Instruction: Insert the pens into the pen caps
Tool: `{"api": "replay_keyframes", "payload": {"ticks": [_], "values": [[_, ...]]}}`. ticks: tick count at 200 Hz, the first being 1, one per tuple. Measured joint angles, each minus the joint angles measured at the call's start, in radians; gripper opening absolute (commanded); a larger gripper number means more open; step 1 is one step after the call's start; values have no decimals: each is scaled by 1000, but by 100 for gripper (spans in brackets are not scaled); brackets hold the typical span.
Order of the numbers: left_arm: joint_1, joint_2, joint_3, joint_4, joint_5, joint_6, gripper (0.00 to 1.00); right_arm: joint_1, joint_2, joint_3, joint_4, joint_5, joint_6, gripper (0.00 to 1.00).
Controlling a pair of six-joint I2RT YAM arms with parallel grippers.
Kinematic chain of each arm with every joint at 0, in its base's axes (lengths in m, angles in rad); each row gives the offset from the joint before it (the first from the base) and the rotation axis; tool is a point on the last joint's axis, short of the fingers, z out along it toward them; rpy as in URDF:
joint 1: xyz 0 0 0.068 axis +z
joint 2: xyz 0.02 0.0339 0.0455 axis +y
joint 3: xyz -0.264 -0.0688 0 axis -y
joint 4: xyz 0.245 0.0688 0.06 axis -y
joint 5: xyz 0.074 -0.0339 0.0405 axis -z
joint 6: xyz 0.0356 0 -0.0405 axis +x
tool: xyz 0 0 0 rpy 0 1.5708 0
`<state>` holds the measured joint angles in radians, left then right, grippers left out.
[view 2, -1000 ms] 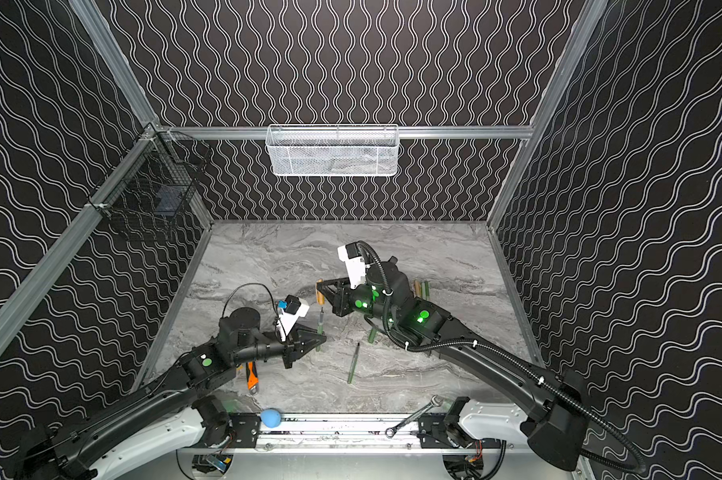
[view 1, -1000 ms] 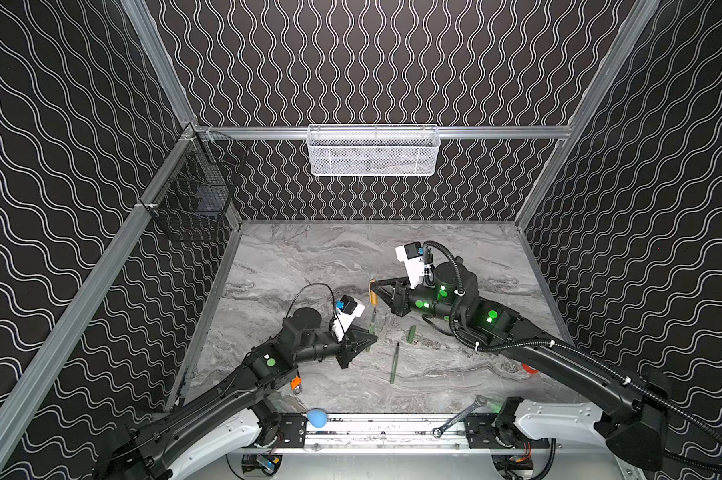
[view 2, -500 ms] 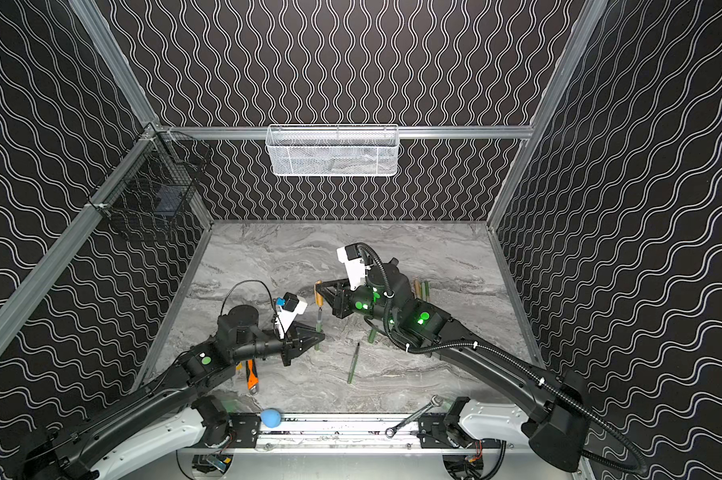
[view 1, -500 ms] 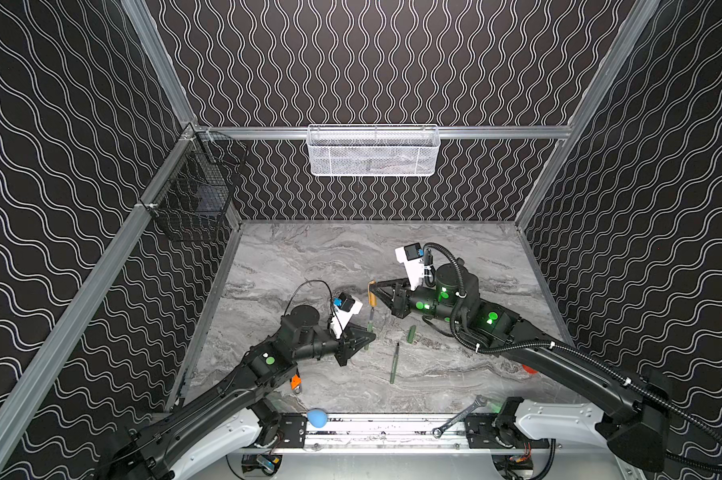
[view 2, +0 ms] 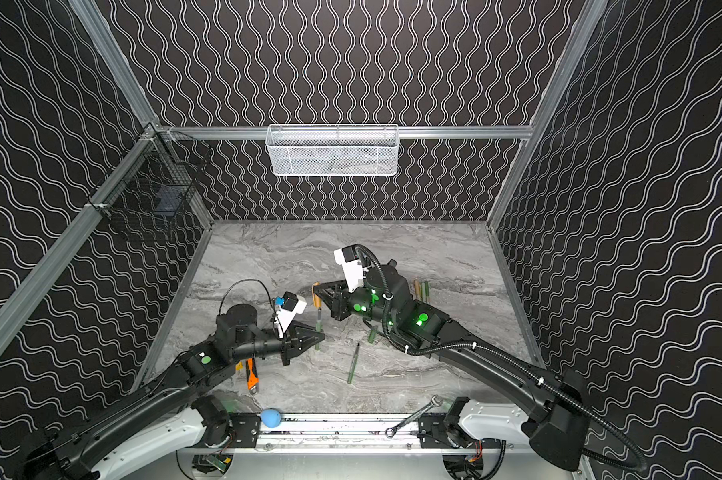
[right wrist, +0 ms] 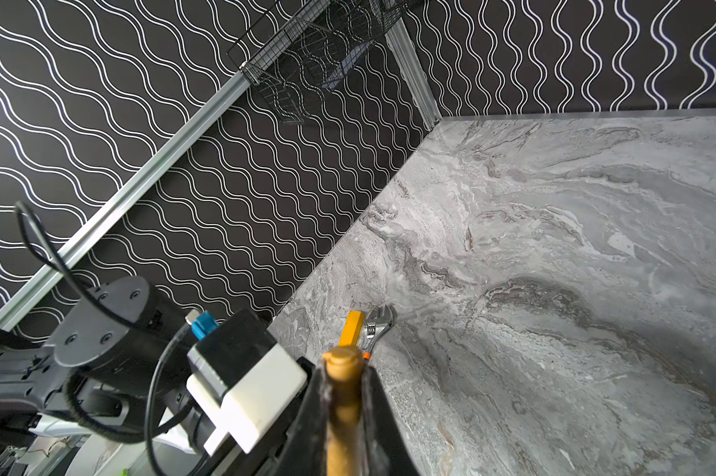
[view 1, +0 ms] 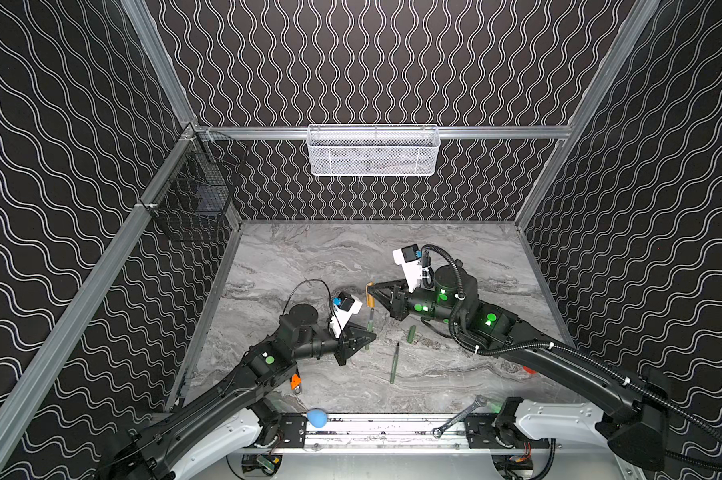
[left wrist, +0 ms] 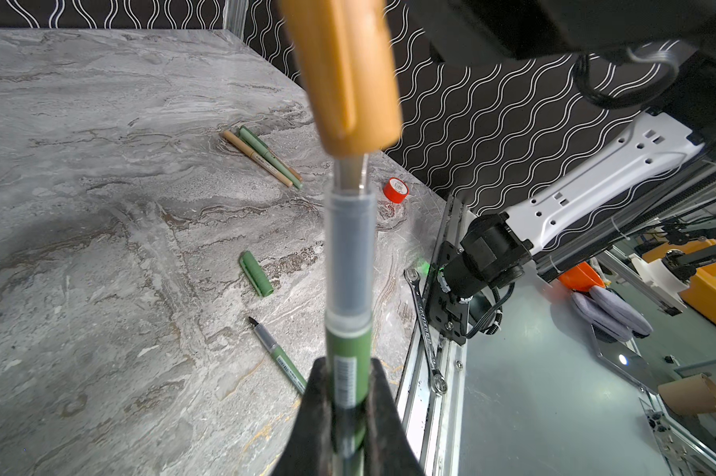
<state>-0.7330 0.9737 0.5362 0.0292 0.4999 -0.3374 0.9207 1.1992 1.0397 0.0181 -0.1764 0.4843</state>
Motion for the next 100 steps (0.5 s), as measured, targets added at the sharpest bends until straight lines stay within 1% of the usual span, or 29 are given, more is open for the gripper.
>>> {"api": "replay_keyframes", "payload": {"ticks": [100], "values": [[20, -18, 0, -9, 14, -1, 0, 35, -6, -18, 33, 44, -51, 11]]}}
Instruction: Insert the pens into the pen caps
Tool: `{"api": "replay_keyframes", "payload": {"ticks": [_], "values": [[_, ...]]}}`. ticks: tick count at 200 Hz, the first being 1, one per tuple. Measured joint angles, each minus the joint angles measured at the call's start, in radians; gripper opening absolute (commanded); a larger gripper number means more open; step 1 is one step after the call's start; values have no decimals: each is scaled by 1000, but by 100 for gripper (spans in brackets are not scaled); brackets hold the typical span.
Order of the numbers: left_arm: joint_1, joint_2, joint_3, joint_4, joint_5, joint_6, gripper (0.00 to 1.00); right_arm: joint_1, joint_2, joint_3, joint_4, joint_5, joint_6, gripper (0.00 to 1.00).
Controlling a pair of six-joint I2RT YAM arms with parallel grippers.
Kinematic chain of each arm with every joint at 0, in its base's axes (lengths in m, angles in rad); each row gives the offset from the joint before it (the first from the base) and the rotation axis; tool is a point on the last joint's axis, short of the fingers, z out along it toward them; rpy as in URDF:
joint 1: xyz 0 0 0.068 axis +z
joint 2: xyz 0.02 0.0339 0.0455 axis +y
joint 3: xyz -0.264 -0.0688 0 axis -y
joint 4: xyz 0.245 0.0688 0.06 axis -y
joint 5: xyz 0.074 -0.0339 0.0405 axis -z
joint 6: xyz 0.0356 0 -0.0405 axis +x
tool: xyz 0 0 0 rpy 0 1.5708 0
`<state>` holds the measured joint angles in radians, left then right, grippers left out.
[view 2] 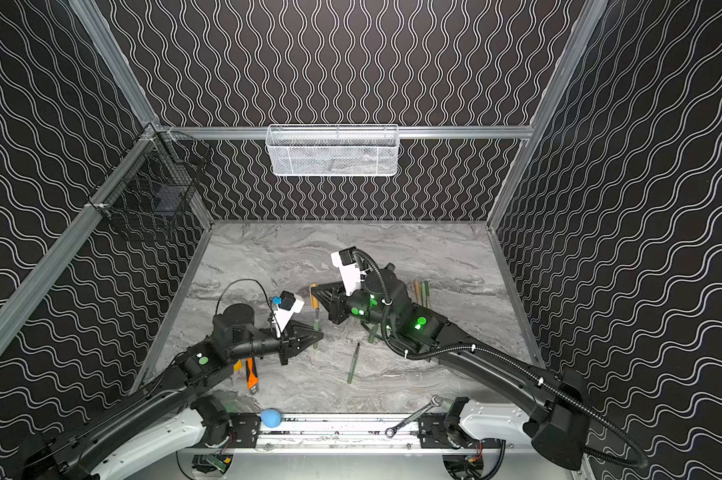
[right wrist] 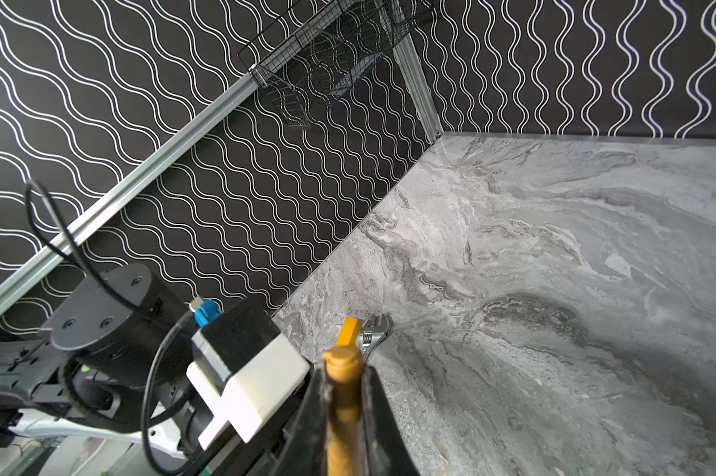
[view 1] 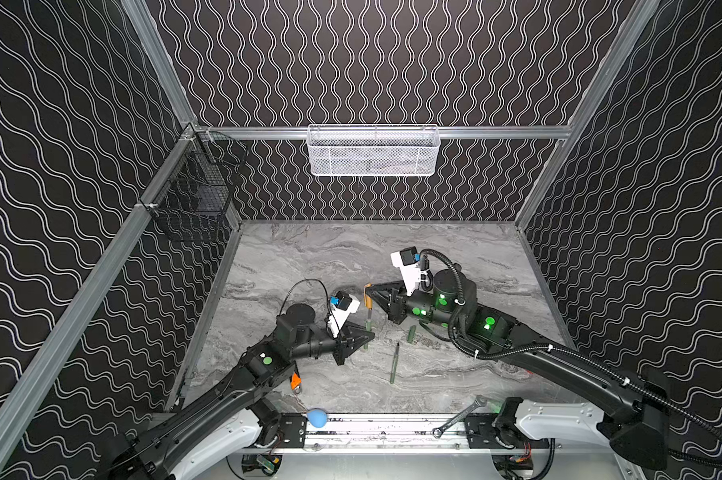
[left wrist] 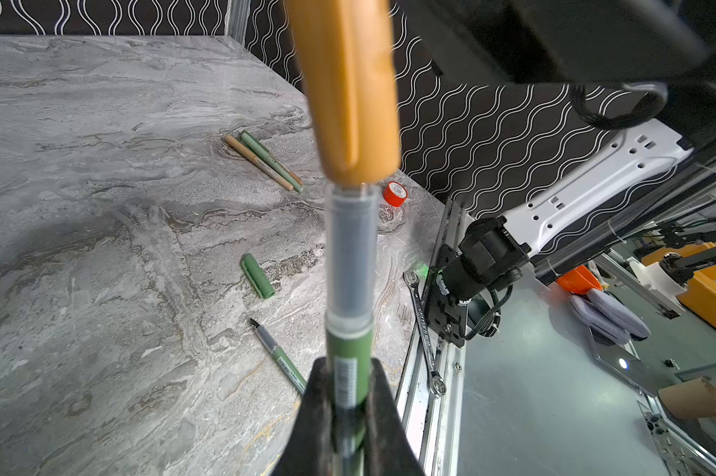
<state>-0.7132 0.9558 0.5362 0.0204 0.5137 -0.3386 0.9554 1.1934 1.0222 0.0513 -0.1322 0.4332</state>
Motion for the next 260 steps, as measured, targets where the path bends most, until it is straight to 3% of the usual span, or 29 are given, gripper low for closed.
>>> {"api": "replay_keyframes", "payload": {"ticks": [62, 176, 260], "values": [[11, -32, 6, -30, 8, -3, 0, 22, -5, -8, 30, 27, -28, 11], [13, -60, 6, -57, -12, -4, 0, 109, 14, 23, -11, 196, -113, 11], [19, -95, 0, -33, -32, -26, 0, 115, 5, -35, 32, 166, -75, 10]]}}
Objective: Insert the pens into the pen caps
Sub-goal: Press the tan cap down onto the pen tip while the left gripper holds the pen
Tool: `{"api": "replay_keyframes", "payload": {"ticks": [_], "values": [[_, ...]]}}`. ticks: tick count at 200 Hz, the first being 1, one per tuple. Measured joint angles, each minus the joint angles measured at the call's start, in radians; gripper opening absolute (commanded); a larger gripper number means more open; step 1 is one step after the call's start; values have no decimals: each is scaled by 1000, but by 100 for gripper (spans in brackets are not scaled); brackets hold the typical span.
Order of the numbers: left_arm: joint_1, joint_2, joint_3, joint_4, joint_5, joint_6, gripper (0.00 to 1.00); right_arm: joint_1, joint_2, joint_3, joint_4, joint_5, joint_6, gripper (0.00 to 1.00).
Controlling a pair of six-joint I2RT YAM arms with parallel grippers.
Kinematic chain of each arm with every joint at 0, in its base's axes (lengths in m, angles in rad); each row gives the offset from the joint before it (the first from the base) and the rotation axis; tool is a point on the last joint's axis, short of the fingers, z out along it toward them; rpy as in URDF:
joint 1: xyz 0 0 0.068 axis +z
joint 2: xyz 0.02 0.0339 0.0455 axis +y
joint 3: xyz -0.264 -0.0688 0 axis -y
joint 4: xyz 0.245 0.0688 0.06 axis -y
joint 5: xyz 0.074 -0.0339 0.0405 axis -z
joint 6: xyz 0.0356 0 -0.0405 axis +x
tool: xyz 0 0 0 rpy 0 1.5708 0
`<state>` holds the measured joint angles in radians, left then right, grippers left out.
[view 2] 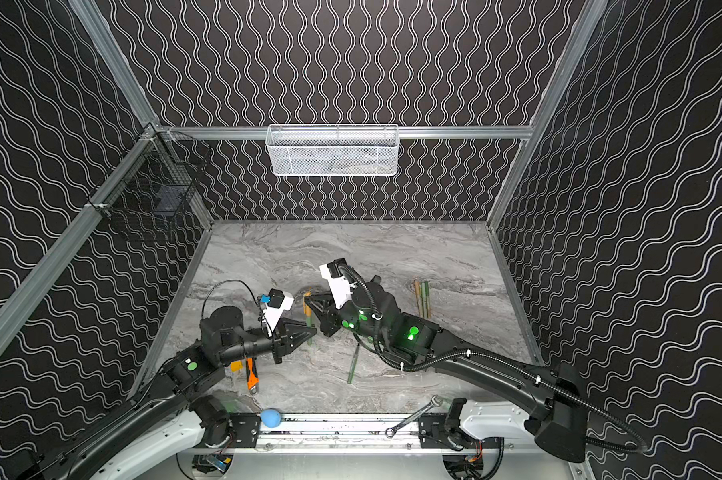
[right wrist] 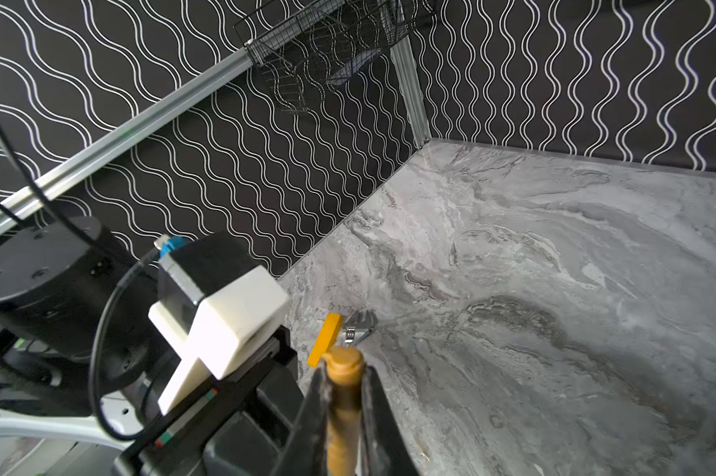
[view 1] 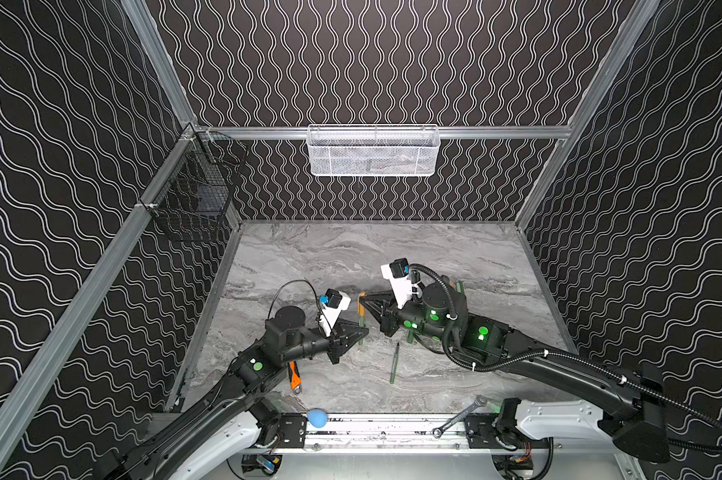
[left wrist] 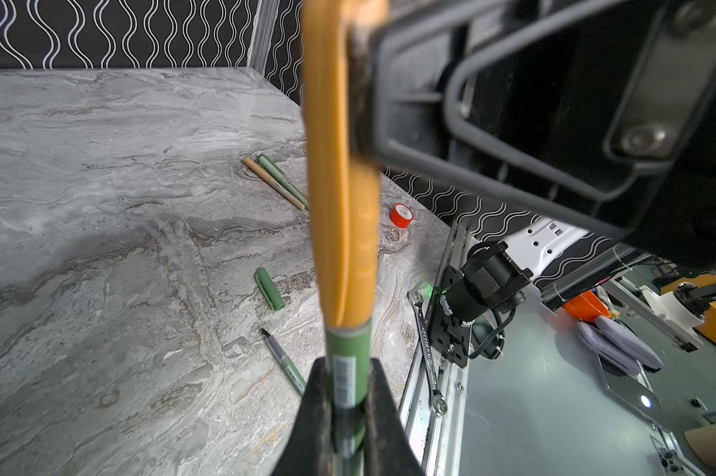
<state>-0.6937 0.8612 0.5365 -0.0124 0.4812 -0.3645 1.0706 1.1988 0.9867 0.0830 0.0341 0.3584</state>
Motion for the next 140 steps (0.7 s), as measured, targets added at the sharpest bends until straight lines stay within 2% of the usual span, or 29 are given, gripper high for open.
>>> {"api": "replay_keyframes", "payload": {"ticks": [53, 85, 140], "values": [[1, -23, 11, -80, 8, -2, 0, -2, -9, -99, 134, -34, 79, 7], [1, -32, 30, -115, 61, -2, 0, -2, -51, -163, 201, -70, 105, 4], [0, -42, 59, -124, 208, -3, 0, -53, -142, -310, 396, -261, 104, 1]]}}
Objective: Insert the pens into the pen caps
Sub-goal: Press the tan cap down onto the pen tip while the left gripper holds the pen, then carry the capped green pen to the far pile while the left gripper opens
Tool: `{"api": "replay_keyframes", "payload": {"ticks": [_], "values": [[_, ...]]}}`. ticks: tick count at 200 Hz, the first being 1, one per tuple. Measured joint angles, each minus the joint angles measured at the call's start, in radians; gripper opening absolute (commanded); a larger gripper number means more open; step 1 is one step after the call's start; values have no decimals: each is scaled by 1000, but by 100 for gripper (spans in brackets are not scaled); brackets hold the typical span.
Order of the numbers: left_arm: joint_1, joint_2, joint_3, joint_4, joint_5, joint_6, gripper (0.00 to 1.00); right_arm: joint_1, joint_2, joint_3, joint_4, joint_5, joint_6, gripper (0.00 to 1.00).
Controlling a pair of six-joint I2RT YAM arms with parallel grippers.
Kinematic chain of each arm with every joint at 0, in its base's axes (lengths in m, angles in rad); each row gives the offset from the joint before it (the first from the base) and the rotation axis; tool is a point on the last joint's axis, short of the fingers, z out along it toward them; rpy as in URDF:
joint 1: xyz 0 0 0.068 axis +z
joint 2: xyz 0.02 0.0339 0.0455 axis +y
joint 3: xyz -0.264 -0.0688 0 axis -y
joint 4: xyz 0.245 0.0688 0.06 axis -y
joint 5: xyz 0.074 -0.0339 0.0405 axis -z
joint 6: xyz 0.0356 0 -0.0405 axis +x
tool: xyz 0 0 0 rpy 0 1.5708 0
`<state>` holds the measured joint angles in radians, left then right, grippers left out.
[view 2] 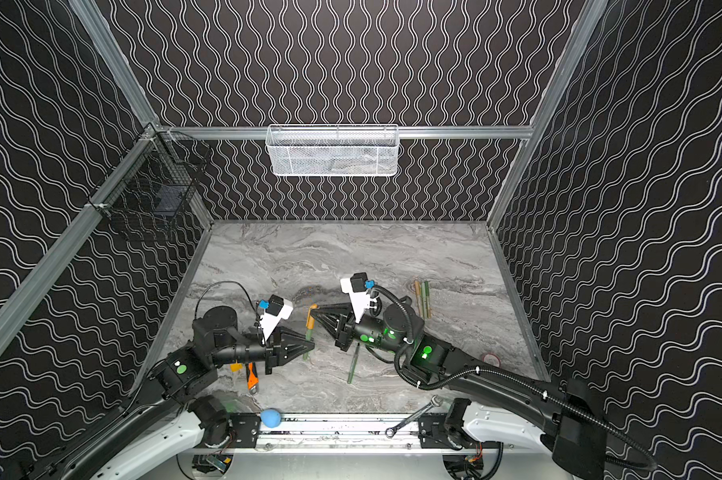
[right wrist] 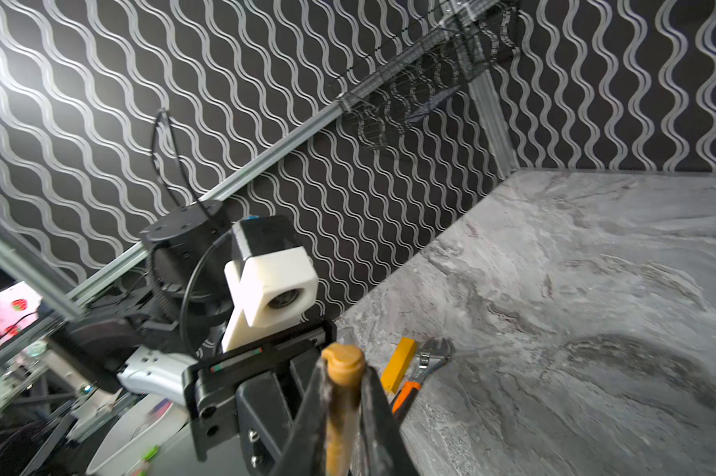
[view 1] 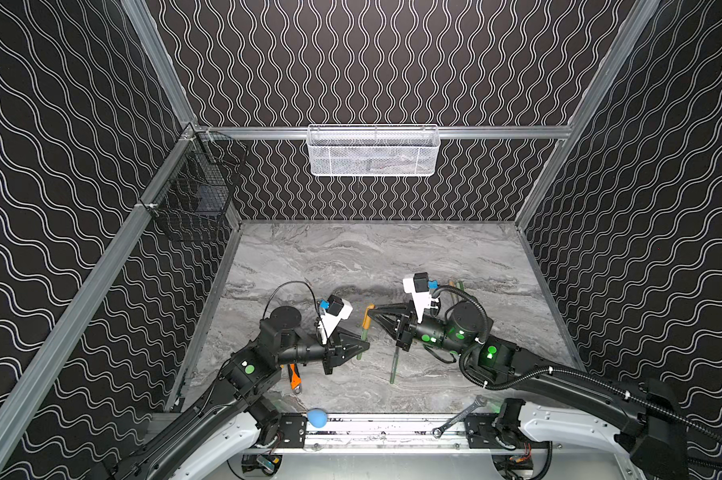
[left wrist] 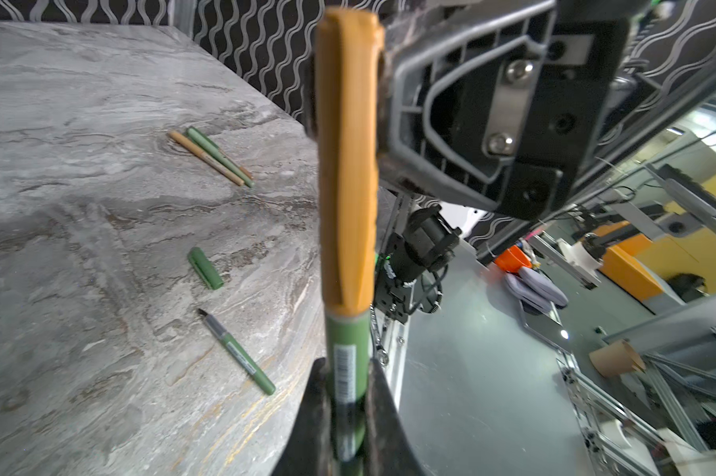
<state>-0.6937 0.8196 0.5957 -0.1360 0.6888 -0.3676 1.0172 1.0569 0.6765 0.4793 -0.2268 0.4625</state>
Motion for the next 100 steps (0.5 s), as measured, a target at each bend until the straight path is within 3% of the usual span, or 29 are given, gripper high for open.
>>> {"api": "replay_keyframes", "payload": {"ticks": [52, 77, 100], "values": [[0, 25, 0, 47, 106, -33, 0, -8, 6, -28, 97, -84, -2, 1], [1, 25, 16, 33, 43, -25, 0, -7, 36, 17, 60, -50, 9, 1], [0, 24, 48, -54, -50, 4, 0, 21, 54, 31, 29, 54, 48, 1]]}}
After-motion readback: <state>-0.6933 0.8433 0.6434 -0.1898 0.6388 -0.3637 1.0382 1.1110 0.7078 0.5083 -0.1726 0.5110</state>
